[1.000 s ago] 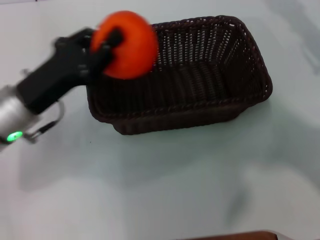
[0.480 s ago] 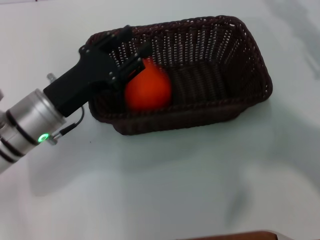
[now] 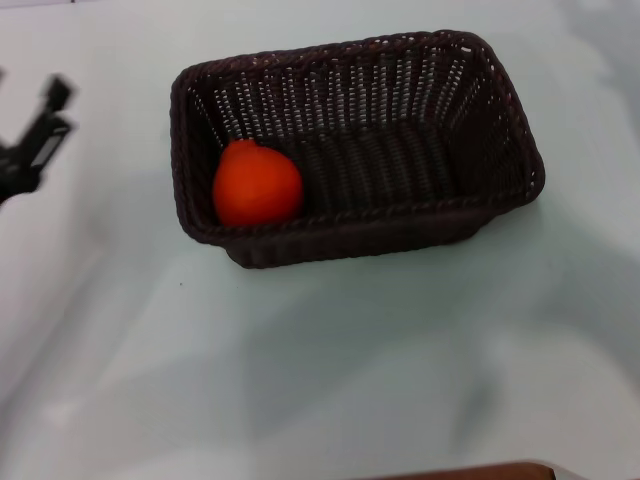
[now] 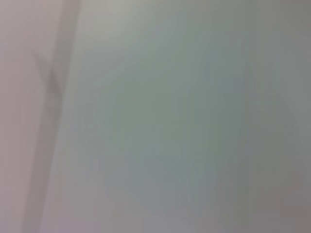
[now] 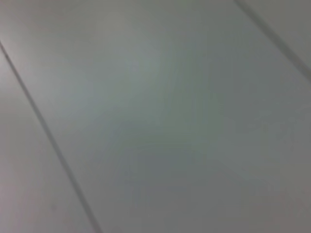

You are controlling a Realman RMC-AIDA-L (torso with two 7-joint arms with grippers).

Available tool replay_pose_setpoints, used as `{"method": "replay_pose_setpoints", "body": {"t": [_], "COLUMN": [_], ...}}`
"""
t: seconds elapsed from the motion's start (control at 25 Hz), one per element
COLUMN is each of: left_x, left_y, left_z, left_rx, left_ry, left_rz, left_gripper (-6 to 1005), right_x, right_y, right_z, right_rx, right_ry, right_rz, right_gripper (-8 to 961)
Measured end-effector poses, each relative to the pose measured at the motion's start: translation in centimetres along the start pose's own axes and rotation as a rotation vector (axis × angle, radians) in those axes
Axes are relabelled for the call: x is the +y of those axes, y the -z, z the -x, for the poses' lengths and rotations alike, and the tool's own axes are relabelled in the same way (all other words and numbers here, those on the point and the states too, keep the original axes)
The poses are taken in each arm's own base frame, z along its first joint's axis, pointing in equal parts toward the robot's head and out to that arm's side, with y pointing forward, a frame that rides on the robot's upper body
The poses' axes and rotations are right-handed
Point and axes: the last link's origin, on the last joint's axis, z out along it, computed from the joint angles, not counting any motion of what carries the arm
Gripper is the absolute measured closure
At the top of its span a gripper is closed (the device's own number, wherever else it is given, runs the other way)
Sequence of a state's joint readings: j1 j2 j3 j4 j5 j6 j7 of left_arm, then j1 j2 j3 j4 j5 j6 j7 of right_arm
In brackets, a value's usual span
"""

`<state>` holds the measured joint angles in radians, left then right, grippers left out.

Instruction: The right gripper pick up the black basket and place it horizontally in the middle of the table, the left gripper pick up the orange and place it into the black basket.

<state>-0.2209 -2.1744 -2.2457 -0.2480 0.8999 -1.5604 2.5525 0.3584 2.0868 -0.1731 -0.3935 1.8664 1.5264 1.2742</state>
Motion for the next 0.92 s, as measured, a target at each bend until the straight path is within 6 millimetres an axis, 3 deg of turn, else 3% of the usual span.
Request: {"method": "replay_pose_setpoints", "body": {"t": [0.16,0.4,0.92], "left_x": [-2.2,-4.0,-3.7], "left_y": [3.3,6.7,7.3], "left_z": [-0.2,-0.2,0.3], "left_rx": [0.026,0.056,0.040], "left_ry": [-0.005,0.014,-0.011], "left_rz": [-0.206,-0.436,-0.475], "left_gripper": [141,145,148], "right_x": [0.2,-0.1,-0.9], "right_y": [1.2,1.5,-0.5], "right_z": [1.3,2.9,3.5], "right_rx": [0.098,0.112,0.110], "right_ry": [0.154,0.323,0.381], "right_rz": [0.097,0.164,0.138], "right_gripper": [238,237,238]}}
